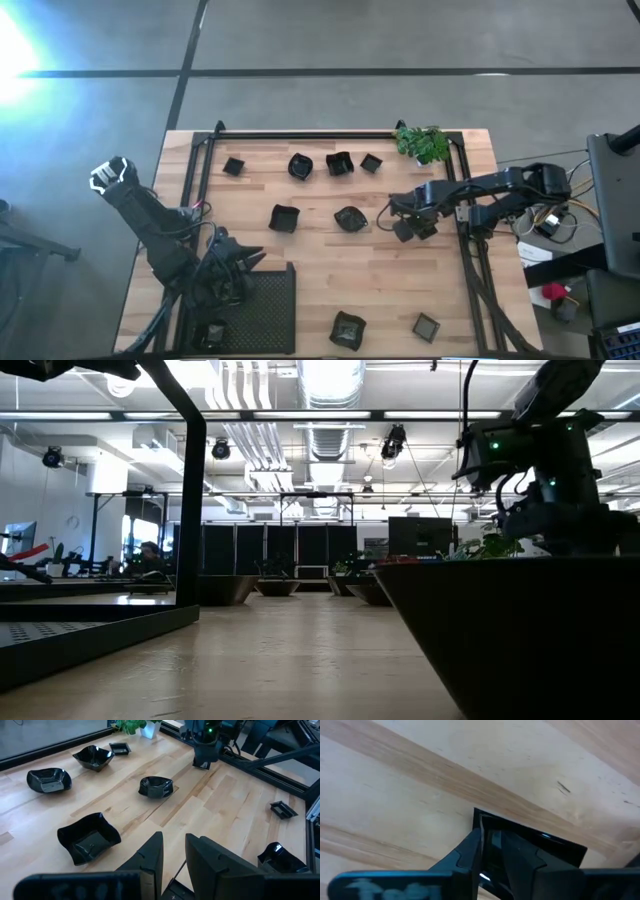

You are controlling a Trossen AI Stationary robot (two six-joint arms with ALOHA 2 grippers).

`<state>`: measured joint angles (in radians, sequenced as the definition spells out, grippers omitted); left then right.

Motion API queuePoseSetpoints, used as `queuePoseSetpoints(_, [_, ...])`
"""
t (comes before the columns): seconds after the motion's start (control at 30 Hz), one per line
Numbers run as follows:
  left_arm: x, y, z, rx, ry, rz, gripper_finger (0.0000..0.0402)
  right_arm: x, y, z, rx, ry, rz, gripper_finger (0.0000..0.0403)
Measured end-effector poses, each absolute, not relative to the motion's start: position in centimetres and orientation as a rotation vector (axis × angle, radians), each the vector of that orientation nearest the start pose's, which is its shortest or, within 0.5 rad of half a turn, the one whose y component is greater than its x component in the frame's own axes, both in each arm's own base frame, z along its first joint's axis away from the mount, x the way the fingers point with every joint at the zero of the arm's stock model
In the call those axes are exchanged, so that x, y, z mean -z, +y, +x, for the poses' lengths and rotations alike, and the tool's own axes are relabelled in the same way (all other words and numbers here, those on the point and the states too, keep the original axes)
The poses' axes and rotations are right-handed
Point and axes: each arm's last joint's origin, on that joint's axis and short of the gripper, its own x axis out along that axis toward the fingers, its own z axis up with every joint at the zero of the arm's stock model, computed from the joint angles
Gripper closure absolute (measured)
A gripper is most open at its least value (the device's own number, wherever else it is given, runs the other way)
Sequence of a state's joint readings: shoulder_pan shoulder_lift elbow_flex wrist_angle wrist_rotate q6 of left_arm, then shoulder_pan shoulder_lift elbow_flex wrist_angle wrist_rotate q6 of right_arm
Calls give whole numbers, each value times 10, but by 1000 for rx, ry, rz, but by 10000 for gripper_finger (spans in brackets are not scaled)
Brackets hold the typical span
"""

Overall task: Pick & Place Mini shaped plates
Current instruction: Put the black square plate on the shelf

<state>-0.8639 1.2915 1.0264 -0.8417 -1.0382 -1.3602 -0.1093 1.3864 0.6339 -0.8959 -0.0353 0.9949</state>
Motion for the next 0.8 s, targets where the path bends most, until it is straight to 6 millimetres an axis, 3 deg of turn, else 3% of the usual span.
queuePoseSetpoints(0.53, [-277, -163, 172, -515, 396, -401, 328, -161, -18, 176, 828, 1384, 923, 335])
queuePoseSetpoints(0.8, [-277, -163, 172, -516, 396, -400, 328, -157, -18, 179, 835, 1402, 921, 335])
